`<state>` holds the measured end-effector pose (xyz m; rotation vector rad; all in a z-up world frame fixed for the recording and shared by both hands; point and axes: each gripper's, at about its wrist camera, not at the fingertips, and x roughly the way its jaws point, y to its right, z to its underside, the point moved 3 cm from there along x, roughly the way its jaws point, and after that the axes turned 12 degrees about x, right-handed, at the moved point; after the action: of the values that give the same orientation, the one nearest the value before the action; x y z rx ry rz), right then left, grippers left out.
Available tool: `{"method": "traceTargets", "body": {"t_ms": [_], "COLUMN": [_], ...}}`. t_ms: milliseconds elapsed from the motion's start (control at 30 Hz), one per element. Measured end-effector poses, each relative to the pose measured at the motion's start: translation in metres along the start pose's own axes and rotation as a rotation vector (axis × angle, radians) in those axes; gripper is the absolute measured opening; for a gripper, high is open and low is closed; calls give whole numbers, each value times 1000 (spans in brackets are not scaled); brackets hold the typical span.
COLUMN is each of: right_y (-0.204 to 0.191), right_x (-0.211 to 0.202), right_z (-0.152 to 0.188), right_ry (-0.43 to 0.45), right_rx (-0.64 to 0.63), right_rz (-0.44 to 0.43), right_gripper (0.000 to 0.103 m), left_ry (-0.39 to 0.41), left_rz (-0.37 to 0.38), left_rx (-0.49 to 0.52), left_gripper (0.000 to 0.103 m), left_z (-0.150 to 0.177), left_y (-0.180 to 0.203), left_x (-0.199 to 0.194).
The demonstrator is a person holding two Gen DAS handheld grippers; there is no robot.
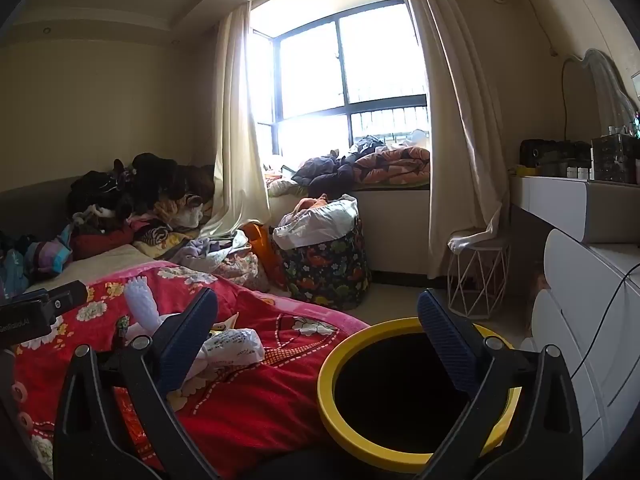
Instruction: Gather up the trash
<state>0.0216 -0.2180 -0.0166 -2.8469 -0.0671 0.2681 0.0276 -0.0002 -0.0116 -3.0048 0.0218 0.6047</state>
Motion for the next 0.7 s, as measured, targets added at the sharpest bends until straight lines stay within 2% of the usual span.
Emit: {"method": "traceTargets", "body": {"t_ms": [700], "right_y": [0], "right_x": [-2], "right_z": [-2], "right_ry": [-5], "right_rx": [-5], "right_rz": [2], "right_gripper": [97], "left_ry": [24], "left_rz": [15], "left_rx": [0], "left_gripper": [92], "left_z": [-16], "left_y": [6], "left_x": [-10]}}
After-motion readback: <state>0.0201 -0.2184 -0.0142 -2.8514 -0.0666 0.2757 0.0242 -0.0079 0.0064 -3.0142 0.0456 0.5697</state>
